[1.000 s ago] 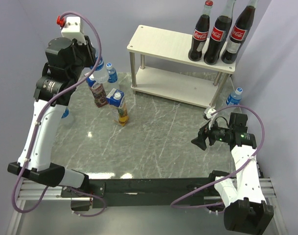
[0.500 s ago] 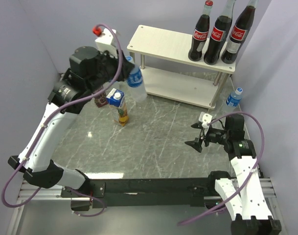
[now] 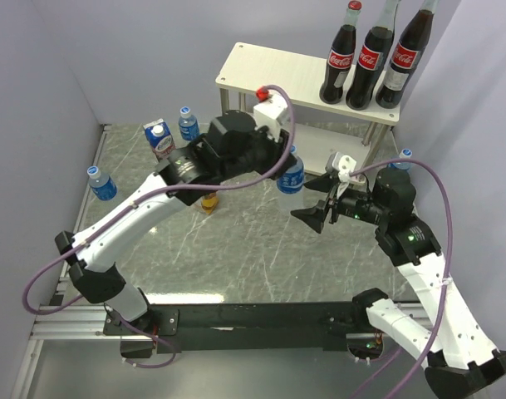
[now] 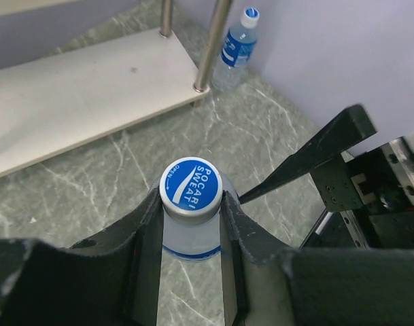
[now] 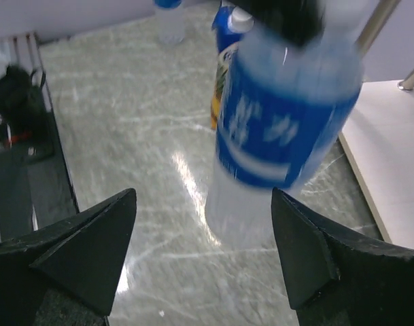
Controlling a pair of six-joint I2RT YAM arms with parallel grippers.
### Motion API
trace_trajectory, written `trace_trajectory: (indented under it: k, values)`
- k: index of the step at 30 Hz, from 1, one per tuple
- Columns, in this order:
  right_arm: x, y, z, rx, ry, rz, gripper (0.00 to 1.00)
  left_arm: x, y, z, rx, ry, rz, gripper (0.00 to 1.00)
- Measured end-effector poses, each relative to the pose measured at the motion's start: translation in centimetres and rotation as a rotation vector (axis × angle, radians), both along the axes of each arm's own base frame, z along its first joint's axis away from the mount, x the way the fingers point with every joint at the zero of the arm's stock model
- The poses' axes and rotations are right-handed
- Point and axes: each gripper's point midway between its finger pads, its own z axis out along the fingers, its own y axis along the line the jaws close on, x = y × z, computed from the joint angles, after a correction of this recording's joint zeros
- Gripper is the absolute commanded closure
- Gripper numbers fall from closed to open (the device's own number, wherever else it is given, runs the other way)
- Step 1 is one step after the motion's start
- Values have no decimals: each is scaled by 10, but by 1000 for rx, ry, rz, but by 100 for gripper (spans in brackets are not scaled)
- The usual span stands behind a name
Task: Place and organize the beverage onto the shelf
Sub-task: Pick up the drink from the center of the board.
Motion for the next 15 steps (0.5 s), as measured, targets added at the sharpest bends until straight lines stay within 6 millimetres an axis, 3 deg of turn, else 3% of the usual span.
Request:
trace_trajectory:
  k: [6,15]
  values:
    - [10,-1,14,86,3,-152,13,-5,-19,-15,35,10,-13,100]
    - [39,-10,5,148,20,-390,12,-16,-30,1,6,-15,-34,100]
